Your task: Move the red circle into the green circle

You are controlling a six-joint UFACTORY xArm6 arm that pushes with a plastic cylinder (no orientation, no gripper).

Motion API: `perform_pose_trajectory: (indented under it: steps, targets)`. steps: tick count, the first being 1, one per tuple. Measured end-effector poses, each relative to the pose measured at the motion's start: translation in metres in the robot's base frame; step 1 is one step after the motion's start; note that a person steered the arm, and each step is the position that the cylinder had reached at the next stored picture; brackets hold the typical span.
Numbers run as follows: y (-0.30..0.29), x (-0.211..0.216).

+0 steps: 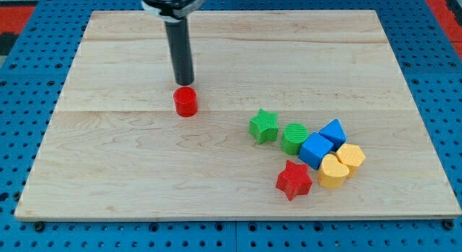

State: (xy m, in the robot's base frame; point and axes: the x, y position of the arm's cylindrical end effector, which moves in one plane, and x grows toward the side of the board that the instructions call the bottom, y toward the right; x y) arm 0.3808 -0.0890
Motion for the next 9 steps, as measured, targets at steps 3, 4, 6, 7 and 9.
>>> perform_pose_trajectory:
  steps: [3,4,6,7,9]
  targets:
    - [0.014,0.053]
    - [-0.001,0.070]
    - [0.081,0.119]
    - [0.057,0.121]
    - [0.072,0.165]
